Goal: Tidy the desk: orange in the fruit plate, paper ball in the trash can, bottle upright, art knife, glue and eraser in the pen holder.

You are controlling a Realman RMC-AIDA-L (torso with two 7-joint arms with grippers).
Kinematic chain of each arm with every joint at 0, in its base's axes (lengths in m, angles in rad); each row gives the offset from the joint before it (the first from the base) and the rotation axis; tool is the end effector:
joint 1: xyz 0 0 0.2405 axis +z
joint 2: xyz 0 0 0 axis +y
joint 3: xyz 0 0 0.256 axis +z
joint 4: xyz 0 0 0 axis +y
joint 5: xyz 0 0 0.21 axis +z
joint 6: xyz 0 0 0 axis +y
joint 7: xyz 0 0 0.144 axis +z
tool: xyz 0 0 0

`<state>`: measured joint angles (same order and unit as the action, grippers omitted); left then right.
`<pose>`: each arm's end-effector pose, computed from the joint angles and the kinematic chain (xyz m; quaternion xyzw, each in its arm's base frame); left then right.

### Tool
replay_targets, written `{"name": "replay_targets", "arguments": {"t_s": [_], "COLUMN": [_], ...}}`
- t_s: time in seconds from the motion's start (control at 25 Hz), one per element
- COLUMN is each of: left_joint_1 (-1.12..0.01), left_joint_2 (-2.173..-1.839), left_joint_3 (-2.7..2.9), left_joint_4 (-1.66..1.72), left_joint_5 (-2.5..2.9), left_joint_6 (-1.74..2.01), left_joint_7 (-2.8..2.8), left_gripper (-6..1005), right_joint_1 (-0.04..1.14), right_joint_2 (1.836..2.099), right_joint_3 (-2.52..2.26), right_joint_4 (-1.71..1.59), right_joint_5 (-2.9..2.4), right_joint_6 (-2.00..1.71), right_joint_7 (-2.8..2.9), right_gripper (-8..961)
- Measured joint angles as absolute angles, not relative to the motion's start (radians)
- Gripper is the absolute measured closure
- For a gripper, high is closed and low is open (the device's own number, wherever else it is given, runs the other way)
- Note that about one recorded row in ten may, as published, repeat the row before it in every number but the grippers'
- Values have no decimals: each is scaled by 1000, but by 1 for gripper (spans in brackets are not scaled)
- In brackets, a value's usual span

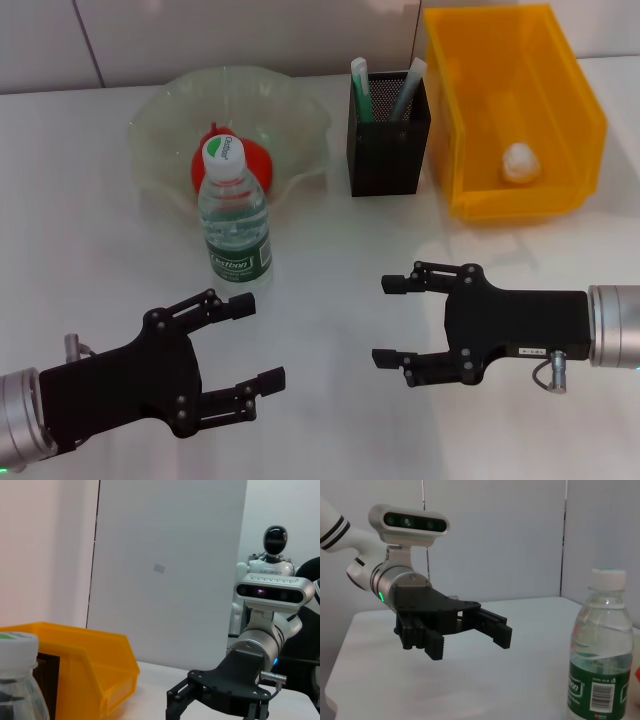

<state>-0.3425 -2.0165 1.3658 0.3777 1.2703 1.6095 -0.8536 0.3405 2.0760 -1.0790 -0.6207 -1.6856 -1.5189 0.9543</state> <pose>-0.2734 0.2467 -0.0453 -0.9251 -0.1032 -0.3525 0.0968 0.2761 0.2751 -0.0371 -0.9582 0.0612 0.2486 0.1276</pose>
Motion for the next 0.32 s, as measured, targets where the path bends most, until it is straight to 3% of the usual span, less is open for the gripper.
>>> {"name": "replay_targets", "arguments": {"t_s": [0.32], "left_joint_1": [-343], "left_joint_2": [-2017], "left_joint_3": [1366], "left_joint_4": [378], "left_joint_5": [1270], "left_joint_6": [1609], "left_joint_7": [-865], "left_gripper": [165], "right_joint_1": [359], "right_joint_2": [2079], "right_joint_3": [-1080], "right_joint_4": [-596], "right_joint_5": [-1690], "right_joint_6": [-1520], "right_joint_7": [927], "right_gripper": [149]}}
